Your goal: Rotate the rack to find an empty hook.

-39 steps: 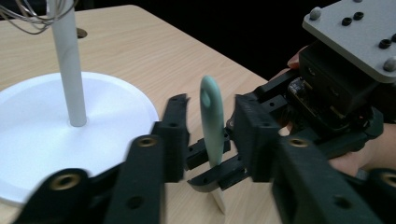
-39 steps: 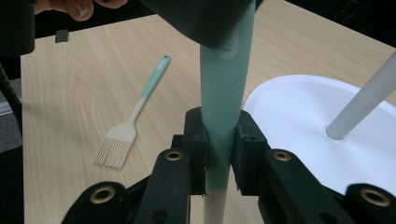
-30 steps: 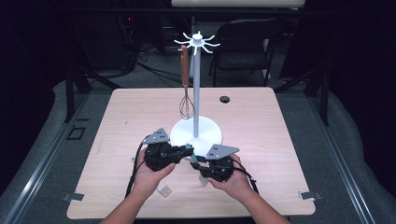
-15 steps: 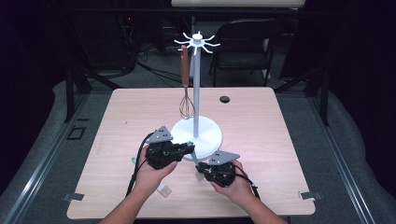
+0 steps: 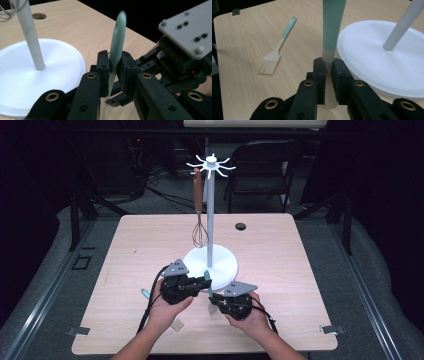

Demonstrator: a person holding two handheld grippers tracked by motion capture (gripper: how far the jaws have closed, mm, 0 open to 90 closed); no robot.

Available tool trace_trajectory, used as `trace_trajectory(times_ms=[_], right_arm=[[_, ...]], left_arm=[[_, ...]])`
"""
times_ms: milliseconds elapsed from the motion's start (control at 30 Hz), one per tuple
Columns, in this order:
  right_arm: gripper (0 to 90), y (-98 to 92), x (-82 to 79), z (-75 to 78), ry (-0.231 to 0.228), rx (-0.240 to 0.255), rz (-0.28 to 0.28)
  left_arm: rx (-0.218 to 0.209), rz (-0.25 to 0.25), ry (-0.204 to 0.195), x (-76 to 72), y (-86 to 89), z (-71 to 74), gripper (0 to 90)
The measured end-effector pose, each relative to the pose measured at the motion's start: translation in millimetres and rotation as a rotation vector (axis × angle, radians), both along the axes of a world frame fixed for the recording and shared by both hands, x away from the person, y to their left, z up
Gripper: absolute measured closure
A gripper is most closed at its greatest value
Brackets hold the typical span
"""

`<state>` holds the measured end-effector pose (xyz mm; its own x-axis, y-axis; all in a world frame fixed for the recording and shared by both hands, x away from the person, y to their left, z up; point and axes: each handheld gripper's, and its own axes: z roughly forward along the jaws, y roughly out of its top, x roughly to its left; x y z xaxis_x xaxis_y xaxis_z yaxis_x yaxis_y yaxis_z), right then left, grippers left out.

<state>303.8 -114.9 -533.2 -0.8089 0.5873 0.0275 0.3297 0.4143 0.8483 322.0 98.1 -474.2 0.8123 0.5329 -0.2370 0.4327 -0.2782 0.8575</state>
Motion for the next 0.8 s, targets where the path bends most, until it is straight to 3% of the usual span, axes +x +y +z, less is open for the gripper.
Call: trace_trajectory(times_ms=[133,467,800], right_arm=[[81.8,1.7,-0.1,-0.6,0.003,0.002,-0.002],[81.9,2.2,0.9,-0.8,0.005,0.009,0.0],[81.2,-1.0,3.5,-1.0,0.027,0.022,0.006]], left_arm=[[-0.011,0.004,0.019,-0.6,0.1,-9.6,80.3],[0.03,-0.011,0.054,0.2,-2.0,-26.2,81.2],[0.071,-0.031,0.032,1.7,-5.7,-32.2,84.0]])
